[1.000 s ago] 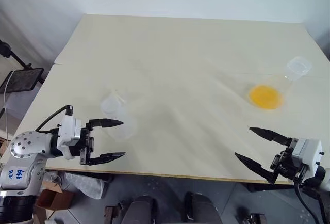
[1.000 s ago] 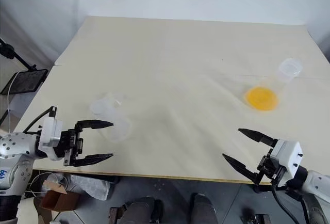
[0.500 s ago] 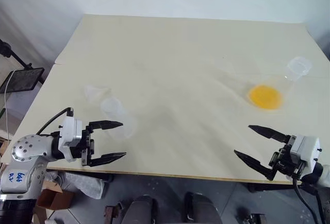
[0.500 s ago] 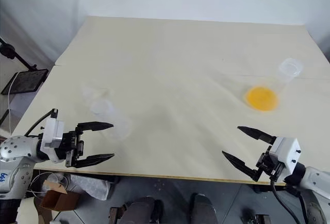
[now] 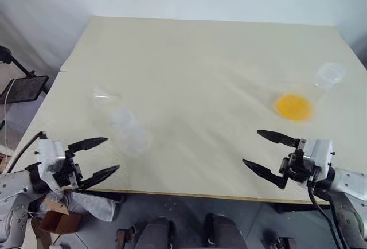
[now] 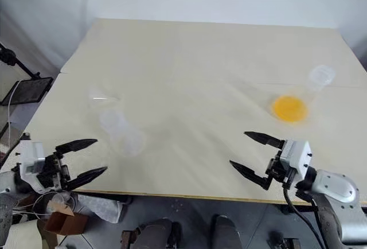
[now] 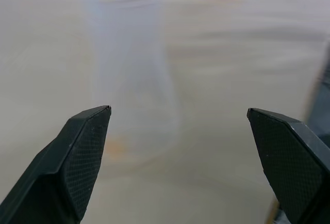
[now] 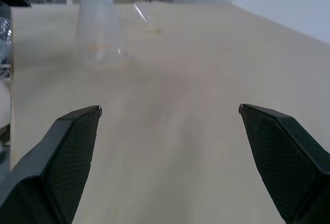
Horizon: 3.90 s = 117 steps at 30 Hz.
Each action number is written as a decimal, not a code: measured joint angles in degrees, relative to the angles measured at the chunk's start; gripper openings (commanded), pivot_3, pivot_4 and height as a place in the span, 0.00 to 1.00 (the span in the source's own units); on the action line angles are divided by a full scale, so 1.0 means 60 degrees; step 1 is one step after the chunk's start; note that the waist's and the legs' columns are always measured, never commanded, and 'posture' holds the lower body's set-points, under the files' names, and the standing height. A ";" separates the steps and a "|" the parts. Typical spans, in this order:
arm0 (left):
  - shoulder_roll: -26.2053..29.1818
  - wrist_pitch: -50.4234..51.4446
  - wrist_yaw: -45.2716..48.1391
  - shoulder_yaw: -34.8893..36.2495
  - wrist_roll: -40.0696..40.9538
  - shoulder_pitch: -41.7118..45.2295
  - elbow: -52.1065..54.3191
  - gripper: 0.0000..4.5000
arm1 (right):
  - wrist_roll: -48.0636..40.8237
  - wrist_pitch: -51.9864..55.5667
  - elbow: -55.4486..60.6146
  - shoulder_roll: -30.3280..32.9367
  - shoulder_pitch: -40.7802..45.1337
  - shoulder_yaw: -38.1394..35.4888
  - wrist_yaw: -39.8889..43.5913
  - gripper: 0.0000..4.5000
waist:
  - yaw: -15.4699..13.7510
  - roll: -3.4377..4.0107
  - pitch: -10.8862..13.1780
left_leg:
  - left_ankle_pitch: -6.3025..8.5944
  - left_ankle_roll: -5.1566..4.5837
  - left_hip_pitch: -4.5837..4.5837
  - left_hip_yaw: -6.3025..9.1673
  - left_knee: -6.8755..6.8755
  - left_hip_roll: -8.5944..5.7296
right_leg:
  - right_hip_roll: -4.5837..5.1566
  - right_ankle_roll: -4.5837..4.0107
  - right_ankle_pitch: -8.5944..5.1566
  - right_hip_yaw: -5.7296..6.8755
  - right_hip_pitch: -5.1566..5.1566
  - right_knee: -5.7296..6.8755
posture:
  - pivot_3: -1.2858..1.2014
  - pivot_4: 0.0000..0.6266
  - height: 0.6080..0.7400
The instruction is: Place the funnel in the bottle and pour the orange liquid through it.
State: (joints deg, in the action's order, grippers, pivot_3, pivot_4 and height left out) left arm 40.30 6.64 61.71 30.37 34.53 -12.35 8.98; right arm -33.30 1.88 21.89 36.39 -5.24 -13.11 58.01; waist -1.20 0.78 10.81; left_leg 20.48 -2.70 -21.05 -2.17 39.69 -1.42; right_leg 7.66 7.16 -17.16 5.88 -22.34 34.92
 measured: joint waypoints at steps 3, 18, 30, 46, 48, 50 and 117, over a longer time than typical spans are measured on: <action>-0.0292 -0.0234 -0.0382 0.0557 -0.0084 -0.0385 -0.0626 1.00 | -0.0194 0.0383 0.0302 -0.0182 0.0531 0.0470 -0.0242 1.00 | 0.0004 -0.0001 0.0000 | 0.0004 0.0003 -0.0006 0.0002 -0.0002 0.0000 | 0.0000 0.0000 0.0000 0.0001 -0.0005 0.0003 | 0.52 0.24 1.00; -0.0368 0.0052 -0.0770 0.0176 0.0300 0.0035 0.0416 1.00 | -0.0344 0.0884 0.0401 -0.0228 0.0912 0.0708 -0.0260 1.00 | -0.0002 -0.0024 -0.0009 | 0.0015 0.0000 -0.0007 0.0011 -0.0001 -0.0002 | 0.0016 -0.0002 0.0001 0.0006 -0.0003 0.0007 | 0.52 0.24 1.00; -0.0201 0.0888 -0.1167 -0.1555 0.0191 0.2752 0.0495 1.00 | -0.0219 0.0765 0.0454 -0.0241 0.0312 0.0566 -0.0388 1.00 | 0.0072 -0.0022 -0.0010 | 0.0015 0.0002 -0.0007 -0.0001 0.0012 -0.0007 | -0.0018 0.0001 0.0003 0.0012 -0.0006 0.0026 | 0.52 0.24 1.00; -0.0179 0.1482 -0.1125 -0.2251 -0.0112 0.3610 -0.0149 0.51 | -0.0092 0.0707 0.0653 -0.0343 0.0075 0.0583 -0.0889 1.00 | -0.0008 -0.0022 -0.0009 | 0.0014 0.0002 -0.0007 -0.0001 0.0019 -0.0006 | -0.0029 0.0001 0.0003 0.0017 -0.0005 0.0026 | 0.52 0.24 1.00; -0.0179 0.1483 -0.1105 -0.2283 -0.0166 0.3662 -0.0150 0.51 | -0.0088 0.0698 0.0656 -0.0360 0.0074 0.0583 -0.0924 1.00 | -0.0022 -0.0022 -0.0009 | 0.0014 0.0002 -0.0008 -0.0001 0.0022 -0.0006 | -0.0029 0.0001 0.0003 0.0017 -0.0004 0.0027 | 0.52 0.24 1.00; -0.0182 0.1510 -0.1070 -0.2392 -0.0167 0.3807 -0.0147 0.51 | -0.0062 0.0682 0.0658 -0.0393 0.0058 0.0582 -0.0975 1.00 | -0.0030 -0.0023 -0.0009 | 0.0014 0.0002 -0.0010 0.0001 0.0026 -0.0006 | -0.0028 0.0001 0.0003 0.0016 -0.0004 0.0028 | 0.52 0.24 1.00; -0.1783 0.0441 -0.1423 0.0027 -0.0937 0.2825 -0.2618 0.99 | 0.0059 0.0713 0.2077 -0.0880 -0.0719 0.0267 -0.2490 1.00 | 0.0124 -0.0039 -0.0017 | 0.0006 -0.0017 -0.0006 0.0020 0.0055 -0.0016 | 0.0011 0.0009 0.0006 0.0002 -0.0004 0.0069 | 0.52 0.24 1.00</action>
State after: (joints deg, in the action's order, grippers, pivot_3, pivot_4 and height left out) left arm 29.60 9.29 53.17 30.53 28.90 4.60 -6.73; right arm -32.94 6.16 34.35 31.11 -9.55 -11.51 43.07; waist -0.46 0.54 10.71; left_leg 20.51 -2.80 -21.09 -2.05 40.02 -1.51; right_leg 7.72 7.21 -17.12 5.89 -22.37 35.33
